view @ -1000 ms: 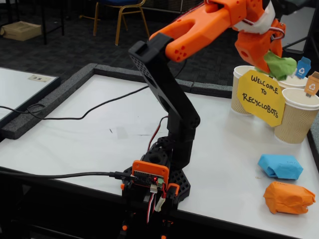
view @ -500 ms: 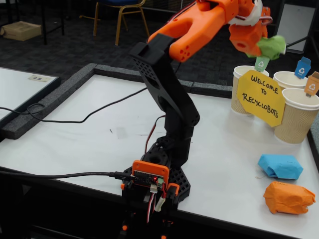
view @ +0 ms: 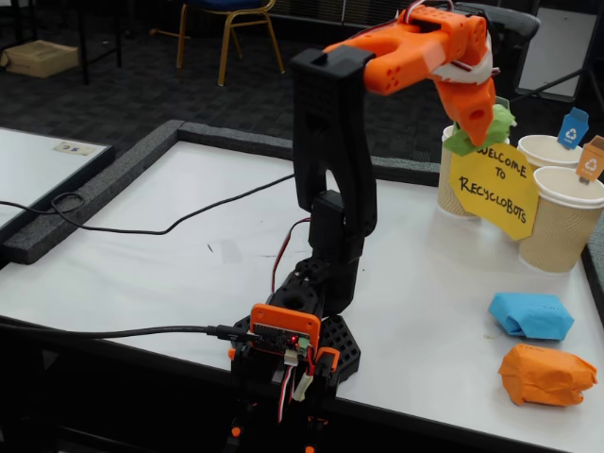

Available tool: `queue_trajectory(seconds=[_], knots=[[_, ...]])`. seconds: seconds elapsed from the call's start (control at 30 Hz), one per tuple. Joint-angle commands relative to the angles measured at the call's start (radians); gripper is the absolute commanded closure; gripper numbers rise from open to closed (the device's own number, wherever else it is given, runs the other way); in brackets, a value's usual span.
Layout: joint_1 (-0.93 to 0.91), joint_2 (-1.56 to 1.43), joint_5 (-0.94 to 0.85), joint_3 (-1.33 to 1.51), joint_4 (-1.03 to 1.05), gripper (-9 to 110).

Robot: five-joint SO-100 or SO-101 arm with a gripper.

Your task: Sort rubbish by color.

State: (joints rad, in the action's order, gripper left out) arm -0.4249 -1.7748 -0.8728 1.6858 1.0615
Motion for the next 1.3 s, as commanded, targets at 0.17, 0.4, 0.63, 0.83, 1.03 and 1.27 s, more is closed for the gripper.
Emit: queue_trajectory(seconds=[0.17, 0.4, 0.63, 0.83, 1.03, 1.27], knots=[[0.038, 0.071, -0.140, -0.276, -0.107, 101], [-0.005, 0.069, -0.143, -0.351, -0.091, 101], [-0.018, 0.069, -0.143, -0.476, -0.043, 101], [-0.014, 0.087, -0.143, -0.489, -0.121, 101], [0.014, 0.173, -0.152, -0.546, -0.152, 101], [0.028, 0.287, -0.247, -0.641, -0.169, 101]])
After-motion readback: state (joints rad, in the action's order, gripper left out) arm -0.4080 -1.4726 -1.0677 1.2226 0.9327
